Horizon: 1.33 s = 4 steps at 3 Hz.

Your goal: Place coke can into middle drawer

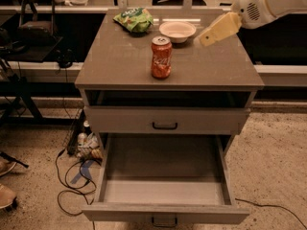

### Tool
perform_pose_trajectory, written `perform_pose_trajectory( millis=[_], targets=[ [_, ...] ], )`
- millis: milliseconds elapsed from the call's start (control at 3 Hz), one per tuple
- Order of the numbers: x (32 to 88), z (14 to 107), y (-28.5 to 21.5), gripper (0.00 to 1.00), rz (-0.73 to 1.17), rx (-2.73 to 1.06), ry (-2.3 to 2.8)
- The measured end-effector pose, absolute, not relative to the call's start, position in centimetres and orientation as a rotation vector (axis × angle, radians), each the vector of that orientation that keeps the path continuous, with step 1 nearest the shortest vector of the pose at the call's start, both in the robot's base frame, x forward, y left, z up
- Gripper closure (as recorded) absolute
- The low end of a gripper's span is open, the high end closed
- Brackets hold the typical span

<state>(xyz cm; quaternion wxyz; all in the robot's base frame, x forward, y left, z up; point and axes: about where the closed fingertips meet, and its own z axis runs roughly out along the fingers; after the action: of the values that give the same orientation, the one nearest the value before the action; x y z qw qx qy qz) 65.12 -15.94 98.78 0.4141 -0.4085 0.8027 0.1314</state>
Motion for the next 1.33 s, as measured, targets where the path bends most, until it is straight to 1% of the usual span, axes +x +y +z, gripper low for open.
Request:
perform_pose_trajectory(
  millis=[333, 1000, 1333],
  targets=[
    [67.0, 95.2, -12.2, 0.0, 0.398, -0.941, 2.036],
    [70.6, 91.4, -6.1, 0.0, 0.436, -0.789, 2.045],
    [71.3, 90.7, -3.8, 0.17, 0.454, -0.766, 2.046]
  ],
)
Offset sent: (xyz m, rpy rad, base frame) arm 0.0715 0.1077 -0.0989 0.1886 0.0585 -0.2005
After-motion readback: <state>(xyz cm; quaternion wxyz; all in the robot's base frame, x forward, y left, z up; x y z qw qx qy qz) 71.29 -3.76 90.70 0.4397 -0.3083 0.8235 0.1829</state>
